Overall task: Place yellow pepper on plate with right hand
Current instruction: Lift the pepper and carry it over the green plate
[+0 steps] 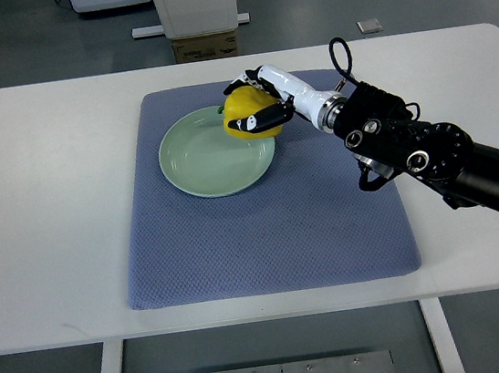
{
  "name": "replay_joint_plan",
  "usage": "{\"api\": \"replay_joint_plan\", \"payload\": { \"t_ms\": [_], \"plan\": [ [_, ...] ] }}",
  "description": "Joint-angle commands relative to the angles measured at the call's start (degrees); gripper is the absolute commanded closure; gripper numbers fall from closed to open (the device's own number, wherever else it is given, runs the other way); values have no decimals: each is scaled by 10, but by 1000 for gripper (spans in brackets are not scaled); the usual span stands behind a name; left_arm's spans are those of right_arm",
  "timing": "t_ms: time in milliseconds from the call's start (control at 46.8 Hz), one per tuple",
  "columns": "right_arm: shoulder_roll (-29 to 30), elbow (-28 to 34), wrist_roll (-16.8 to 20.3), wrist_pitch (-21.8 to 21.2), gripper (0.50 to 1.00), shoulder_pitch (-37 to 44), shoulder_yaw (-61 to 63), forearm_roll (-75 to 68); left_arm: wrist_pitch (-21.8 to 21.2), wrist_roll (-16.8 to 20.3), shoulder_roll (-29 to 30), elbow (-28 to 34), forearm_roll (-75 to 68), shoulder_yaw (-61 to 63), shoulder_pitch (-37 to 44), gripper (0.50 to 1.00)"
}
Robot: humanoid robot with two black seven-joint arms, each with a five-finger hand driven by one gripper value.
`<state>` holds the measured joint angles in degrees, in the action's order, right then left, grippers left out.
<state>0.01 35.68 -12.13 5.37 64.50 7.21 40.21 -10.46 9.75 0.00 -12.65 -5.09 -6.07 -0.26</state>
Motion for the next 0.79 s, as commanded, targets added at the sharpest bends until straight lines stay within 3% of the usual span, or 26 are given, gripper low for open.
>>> {"api": "replay_joint_plan", "payload": {
  "t_ms": [0, 727, 749, 770],
  "plan": [
    [0, 3, -1, 2, 1000, -3, -6, 0, 0, 0, 0, 0, 0, 0, 0, 500],
    [0, 39, -8, 3, 1000, -17, -56, 0, 0, 0, 0, 0, 0, 0, 0, 500],
    [0, 40, -8, 3, 982, -17, -55, -1, 0, 0, 0, 0, 1, 0, 0, 500],
    [0, 43, -8, 3, 905, -16, -54, -1, 0, 0, 0, 0, 0, 0, 0, 500]
  ]
}}
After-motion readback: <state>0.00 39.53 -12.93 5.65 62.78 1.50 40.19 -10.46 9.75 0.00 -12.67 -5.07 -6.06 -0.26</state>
